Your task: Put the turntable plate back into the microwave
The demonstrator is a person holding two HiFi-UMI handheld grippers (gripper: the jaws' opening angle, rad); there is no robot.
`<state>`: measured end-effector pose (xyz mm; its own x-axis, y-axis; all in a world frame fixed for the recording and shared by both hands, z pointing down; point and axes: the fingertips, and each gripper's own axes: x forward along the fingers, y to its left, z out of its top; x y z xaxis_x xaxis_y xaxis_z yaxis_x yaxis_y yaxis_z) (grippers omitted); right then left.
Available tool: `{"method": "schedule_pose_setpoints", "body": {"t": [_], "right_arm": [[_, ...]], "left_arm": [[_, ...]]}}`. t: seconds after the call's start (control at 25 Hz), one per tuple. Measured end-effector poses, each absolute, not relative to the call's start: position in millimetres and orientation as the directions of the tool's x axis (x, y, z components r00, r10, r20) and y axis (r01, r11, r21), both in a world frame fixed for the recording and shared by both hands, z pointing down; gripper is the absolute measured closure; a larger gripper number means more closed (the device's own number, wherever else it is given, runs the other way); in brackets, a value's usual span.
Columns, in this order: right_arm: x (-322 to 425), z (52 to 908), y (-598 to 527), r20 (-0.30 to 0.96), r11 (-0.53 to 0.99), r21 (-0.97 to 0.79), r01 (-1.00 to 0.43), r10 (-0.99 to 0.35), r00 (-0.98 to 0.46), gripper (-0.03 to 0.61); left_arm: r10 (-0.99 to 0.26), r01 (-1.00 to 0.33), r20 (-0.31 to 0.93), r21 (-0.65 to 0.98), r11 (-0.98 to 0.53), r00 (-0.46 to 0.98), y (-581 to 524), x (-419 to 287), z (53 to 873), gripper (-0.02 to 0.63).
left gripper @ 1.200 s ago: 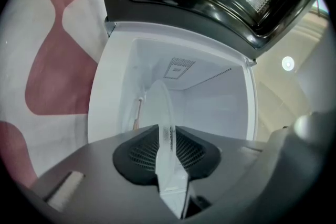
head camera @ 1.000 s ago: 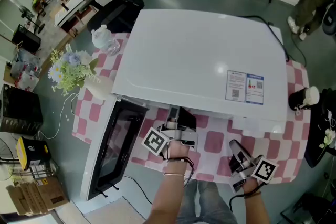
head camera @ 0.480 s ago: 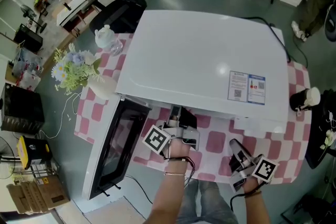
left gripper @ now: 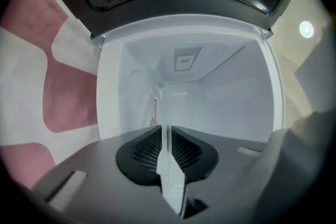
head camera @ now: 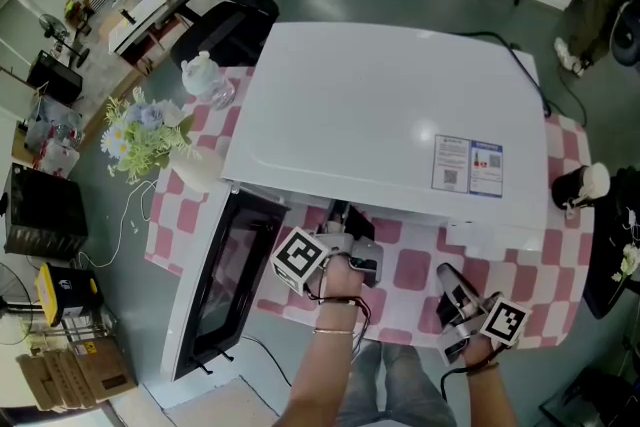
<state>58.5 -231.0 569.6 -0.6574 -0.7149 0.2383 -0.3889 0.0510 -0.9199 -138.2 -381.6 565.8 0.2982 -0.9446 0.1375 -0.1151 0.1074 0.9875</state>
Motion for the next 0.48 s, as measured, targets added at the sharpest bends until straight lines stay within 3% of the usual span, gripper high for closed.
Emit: {"method": "schedule_pose_setpoints", "body": {"t": [0.24, 0.48], "right_arm": [[58.2, 565.4, -230.0, 0.23, 0.052, -0.923, -0.381, -0.72, -0.655, 0.494], [58.1, 561.6, -227.4, 0.221, 0.059, -0.924, -0.377, -0.722, -0.655, 0.494]], "left_arm": [[-0.935, -0.144, 0.21, 0.974, 0.175, 0.287, -385.3, -140.5, 568.4, 0.584], [-0.883, -0.201, 0.368, 0.926, 0.319, 0.291, -385.8, -140.7, 578.1, 0.565]]}}
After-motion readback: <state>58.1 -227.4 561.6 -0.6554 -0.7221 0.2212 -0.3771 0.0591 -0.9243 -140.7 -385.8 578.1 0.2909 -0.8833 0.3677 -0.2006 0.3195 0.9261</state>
